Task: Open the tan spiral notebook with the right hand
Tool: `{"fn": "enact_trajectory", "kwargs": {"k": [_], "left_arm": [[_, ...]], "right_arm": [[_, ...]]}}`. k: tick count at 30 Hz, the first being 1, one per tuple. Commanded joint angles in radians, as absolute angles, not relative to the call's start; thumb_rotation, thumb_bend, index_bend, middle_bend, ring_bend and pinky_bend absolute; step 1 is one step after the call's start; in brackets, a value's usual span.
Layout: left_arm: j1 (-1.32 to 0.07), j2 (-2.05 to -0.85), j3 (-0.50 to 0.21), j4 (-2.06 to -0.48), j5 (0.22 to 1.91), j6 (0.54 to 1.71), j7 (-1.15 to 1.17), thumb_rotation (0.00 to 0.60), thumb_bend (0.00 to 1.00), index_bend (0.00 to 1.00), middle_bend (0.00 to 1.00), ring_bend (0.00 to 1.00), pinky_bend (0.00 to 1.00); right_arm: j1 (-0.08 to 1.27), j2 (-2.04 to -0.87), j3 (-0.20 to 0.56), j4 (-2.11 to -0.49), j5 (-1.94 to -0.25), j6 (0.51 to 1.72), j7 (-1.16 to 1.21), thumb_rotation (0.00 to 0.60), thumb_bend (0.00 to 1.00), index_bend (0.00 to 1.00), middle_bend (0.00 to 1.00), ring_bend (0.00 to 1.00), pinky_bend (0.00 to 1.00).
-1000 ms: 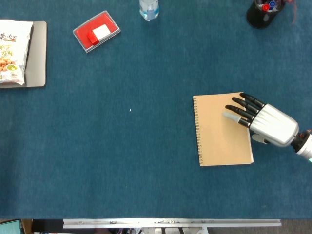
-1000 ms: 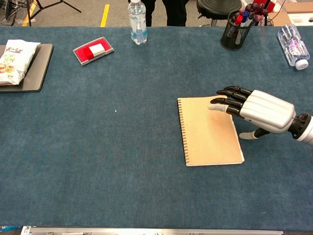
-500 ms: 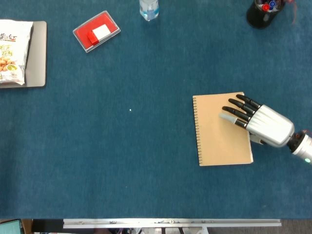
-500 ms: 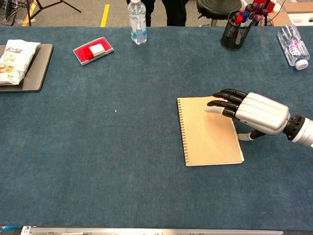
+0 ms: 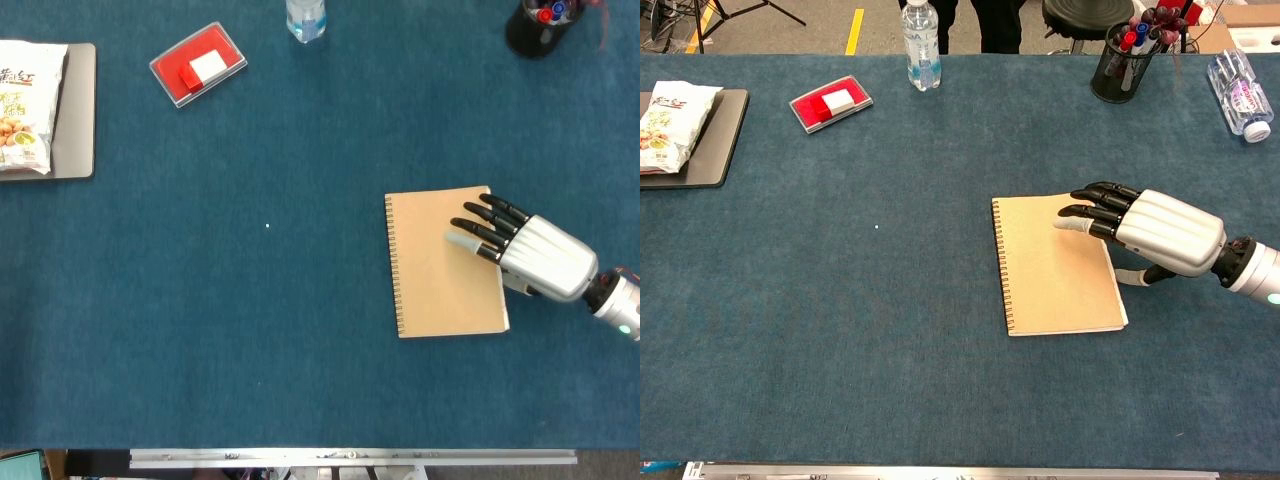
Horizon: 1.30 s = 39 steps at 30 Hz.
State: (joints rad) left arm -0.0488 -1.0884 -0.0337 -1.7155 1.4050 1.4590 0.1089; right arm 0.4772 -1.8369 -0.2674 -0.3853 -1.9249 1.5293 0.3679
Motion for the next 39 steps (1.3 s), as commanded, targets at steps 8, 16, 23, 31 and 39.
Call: {"fn": "enact_trajectory", "kwargs": {"k": [8,16,23,31,39], "left_arm": [[-0.049,-1.088,-0.035,-1.716,1.405,1.46,0.109,0.6,0.11,0.47,0.44,0.32,0.46],[-0.049,-1.086,-0.036,-1.717,1.405,1.461,0.108,0.6,0.11,0.47,0.44,0.32,0.46],[-0.048,-1.086,-0.035,-1.718,1.405,1.461,0.109,0.6,0.11,0.47,0.44,0.32,0.46],[-0.046,-1.086,-0.033,-1.718,1.408,1.464,0.109,0.6,0.11,0.47,0.44,0.32,0.46],[-0.046,-1.085,-0.033,-1.719,1.408,1.464,0.108,0.6,0.11,0.47,0.44,0.32,0.46]], "right_arm": [[0.475,-1.854,-0.264,-0.371,-1.915,1.536,0.372,0.6,0.32,0.12,0.14,0.04,0.1],[0.474,-1.863,-0.265,-0.365,-1.909,1.533,0.375,0.6,0.35,0.16,0.14,0.04,0.1],[0.473,-1.865,-0.264,-0.364,-1.904,1.537,0.382,0.6,0.39,0.28,0.14,0.04,0.1],[0.47,-1.868,-0.265,-0.36,-1.9,1.54,0.392,0.6,0.44,0.36,0.15,0.04,0.1],[0.468,-1.872,-0.264,-0.357,-1.895,1.54,0.397,0.6,0.48,0.43,0.16,0.04,0.1]]}}
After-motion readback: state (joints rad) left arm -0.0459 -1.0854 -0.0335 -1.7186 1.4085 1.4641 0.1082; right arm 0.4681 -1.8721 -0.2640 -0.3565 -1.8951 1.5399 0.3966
